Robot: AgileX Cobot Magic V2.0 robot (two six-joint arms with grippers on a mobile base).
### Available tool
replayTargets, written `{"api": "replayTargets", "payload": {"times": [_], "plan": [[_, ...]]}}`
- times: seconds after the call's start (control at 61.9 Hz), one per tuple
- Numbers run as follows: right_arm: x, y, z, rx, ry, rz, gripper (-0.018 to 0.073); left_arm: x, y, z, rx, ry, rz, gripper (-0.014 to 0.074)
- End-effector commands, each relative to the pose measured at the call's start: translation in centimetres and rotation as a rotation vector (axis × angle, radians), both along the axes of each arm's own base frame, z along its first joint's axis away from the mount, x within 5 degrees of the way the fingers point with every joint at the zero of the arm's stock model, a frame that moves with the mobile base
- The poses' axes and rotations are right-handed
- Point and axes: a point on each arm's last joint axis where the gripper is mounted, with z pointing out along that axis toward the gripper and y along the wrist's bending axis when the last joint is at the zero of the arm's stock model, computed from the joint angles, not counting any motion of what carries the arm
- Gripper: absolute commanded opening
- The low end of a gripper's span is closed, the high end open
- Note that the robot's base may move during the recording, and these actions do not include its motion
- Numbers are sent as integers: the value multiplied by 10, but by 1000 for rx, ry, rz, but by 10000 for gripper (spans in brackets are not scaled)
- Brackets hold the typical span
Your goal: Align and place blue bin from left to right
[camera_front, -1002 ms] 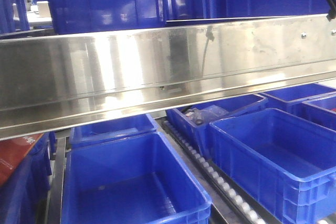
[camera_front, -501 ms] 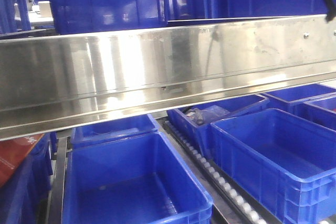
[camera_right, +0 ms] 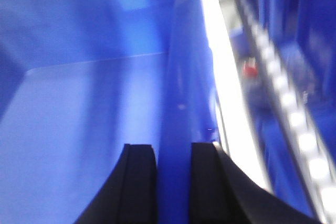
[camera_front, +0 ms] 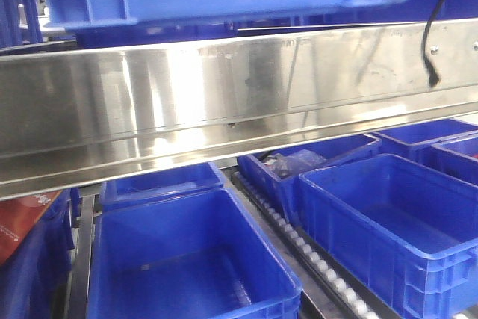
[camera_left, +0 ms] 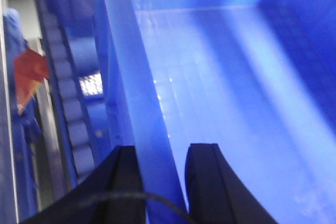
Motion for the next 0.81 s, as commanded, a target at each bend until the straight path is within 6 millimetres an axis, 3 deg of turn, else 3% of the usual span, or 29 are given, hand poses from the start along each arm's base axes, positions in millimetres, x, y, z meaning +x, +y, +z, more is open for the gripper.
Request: {"api": "replayTargets", "payload": {"times": [0.0, 0.081, 0.242, 0.339, 0.388, 0.501, 0.598, 0.711, 0.792], "plan": [[3, 0, 20, 72, -156, -13, -7, 0, -8, 13, -16, -108, -37, 43], [8, 1, 14, 67, -148, -16, 96, 3, -8, 8, -11, -86, -36, 111], [10, -2, 12, 61, -138, -19, 410, 4, -9, 3, -3, -50, -33, 403], [7, -2, 16, 63, -145, -18, 512, 2, -8, 6, -5, -59, -33, 573], [4, -3, 19, 61, -144, -15, 533, -1, -7, 10, -8, -69, -33, 610], [-9, -6, 31, 56, -142, -2, 514, -15, -3, 24, -14, -97, -32, 592], [-23, -9, 42, 46, -131, 13, 440, -32, 2, 40, -23, -128, -30, 560], [-42, -13, 57, 34, -123, 31, 266, -55, 10, 58, -17, -164, -26, 471], [-56, -16, 66, 23, -112, 45, 87, -71, 16, 69, -3, -185, -20, 327]]}}
